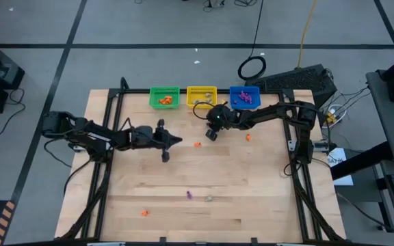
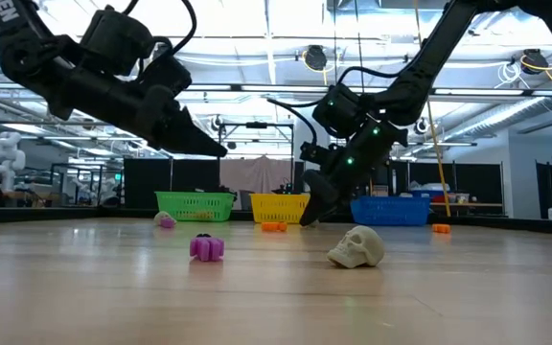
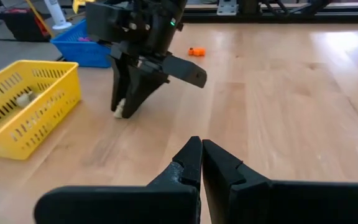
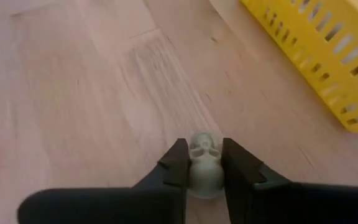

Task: Sort Halloween decoration
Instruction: Put the white skull toy into the yellow bin

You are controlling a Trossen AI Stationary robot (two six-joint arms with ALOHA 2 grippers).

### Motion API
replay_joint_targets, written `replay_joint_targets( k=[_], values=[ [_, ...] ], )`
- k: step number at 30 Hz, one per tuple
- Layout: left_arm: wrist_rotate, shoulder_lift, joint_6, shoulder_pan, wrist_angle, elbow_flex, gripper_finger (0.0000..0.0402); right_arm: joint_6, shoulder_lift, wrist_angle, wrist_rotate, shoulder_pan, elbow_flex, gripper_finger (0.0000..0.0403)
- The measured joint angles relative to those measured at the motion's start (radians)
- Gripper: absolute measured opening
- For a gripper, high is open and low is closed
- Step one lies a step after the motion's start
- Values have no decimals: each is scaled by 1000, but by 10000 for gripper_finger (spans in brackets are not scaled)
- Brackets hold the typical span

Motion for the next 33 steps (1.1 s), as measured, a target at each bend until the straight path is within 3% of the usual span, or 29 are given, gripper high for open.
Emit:
replay_joint_targets(
  k=[6, 13, 20, 26, 33],
  values=[
    [0, 0, -23, -18, -12, 0, 12, -17, -13, -81, -3, 20, 32, 38],
    [0, 0, -29, -28, -11, 0, 12, -20, -36, -224, 2, 14, 211, 42],
    [0, 0, -29, -32, -11, 0, 12, -65, -36, -320, 24, -94, 388, 43],
    [0, 0, -30, -32, -11, 0, 12, -100, -25, -314, -93, -227, 400, 44],
    [0, 0, -30, -32, -10, 0, 12, -102, 48, -281, -161, -273, 400, 44]
  ],
)
